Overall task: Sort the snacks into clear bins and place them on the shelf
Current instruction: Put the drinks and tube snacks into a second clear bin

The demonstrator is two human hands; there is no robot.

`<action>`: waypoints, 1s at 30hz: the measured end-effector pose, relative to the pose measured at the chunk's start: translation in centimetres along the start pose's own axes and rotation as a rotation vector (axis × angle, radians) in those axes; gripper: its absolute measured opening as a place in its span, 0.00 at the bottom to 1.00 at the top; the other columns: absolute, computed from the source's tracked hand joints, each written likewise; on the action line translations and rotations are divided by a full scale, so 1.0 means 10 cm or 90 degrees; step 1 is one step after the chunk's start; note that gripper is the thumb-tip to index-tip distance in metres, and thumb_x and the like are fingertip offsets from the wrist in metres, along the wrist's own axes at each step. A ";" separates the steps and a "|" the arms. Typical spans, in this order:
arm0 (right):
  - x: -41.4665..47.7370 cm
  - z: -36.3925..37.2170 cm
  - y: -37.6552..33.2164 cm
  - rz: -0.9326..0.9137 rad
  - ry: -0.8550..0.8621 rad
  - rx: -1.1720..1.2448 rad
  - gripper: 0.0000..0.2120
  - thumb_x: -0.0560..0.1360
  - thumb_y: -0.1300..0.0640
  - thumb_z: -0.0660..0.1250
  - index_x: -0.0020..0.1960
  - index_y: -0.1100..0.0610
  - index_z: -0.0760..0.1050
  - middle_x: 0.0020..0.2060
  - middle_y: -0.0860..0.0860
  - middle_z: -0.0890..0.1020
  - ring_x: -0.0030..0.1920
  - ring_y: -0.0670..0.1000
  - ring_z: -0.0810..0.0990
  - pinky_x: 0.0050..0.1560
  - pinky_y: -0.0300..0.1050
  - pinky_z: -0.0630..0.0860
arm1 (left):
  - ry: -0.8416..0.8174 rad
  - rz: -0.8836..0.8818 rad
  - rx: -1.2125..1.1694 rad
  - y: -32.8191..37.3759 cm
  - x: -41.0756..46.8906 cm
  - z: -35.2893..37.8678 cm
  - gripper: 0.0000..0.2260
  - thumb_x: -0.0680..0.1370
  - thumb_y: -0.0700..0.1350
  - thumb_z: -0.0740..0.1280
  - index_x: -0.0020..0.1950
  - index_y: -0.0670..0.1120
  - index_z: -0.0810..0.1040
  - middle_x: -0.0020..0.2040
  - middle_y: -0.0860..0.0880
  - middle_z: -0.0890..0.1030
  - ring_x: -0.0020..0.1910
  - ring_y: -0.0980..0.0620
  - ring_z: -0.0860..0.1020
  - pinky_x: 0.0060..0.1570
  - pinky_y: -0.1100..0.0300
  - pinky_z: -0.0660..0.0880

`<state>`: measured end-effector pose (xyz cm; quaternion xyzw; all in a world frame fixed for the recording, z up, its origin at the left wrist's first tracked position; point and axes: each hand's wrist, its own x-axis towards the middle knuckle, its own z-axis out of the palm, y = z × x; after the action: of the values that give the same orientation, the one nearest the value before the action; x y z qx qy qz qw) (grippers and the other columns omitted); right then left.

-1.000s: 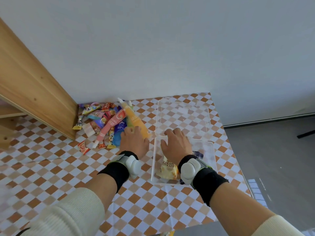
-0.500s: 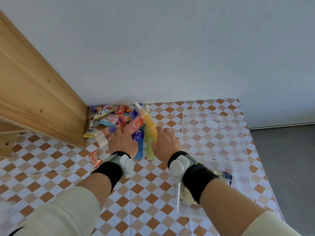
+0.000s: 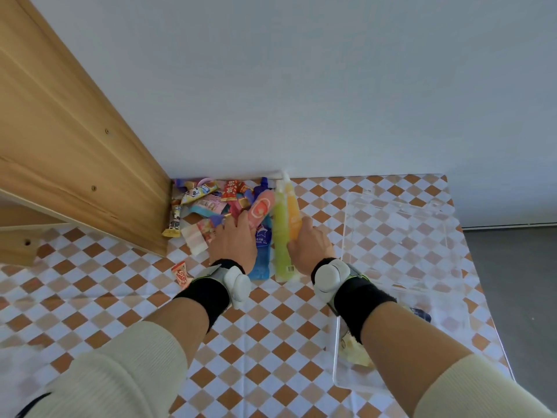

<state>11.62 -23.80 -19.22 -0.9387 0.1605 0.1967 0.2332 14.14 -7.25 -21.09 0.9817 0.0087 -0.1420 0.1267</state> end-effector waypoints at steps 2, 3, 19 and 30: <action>-0.05 -0.08 0.01 -0.020 0.024 0.036 0.19 0.77 0.56 0.61 0.66 0.60 0.62 0.44 0.55 0.74 0.43 0.59 0.76 0.39 0.51 0.71 | 0.012 0.009 -0.004 0.01 -0.09 -0.07 0.20 0.82 0.49 0.59 0.74 0.50 0.63 0.66 0.42 0.74 0.63 0.38 0.73 0.52 0.44 0.75; -0.09 -0.13 0.02 -0.039 0.040 0.047 0.20 0.77 0.56 0.61 0.66 0.60 0.62 0.45 0.56 0.76 0.44 0.60 0.77 0.39 0.51 0.72 | 0.016 0.015 -0.003 0.02 -0.14 -0.11 0.20 0.82 0.48 0.60 0.74 0.50 0.63 0.66 0.42 0.73 0.64 0.38 0.72 0.53 0.44 0.75; -1.00 -1.19 1.03 -0.125 0.218 0.120 0.25 0.77 0.56 0.62 0.73 0.57 0.62 0.50 0.56 0.80 0.43 0.54 0.75 0.42 0.46 0.68 | 0.122 0.287 0.071 0.94 -1.31 -0.35 0.25 0.78 0.37 0.61 0.72 0.57 0.67 0.57 0.50 0.75 0.52 0.44 0.72 0.43 0.53 0.67; -1.56 -1.28 2.21 -0.056 0.235 0.119 0.26 0.77 0.54 0.63 0.73 0.56 0.63 0.55 0.57 0.80 0.43 0.54 0.74 0.42 0.46 0.69 | 0.059 0.449 0.091 1.80 -2.08 0.17 0.25 0.76 0.39 0.59 0.66 0.63 0.72 0.58 0.54 0.76 0.54 0.43 0.69 0.60 0.46 0.66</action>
<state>-6.89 -45.45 -10.13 -0.9392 0.1765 -0.0046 0.2944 -5.32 -24.73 -12.44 0.9362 -0.3344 -0.0448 0.0984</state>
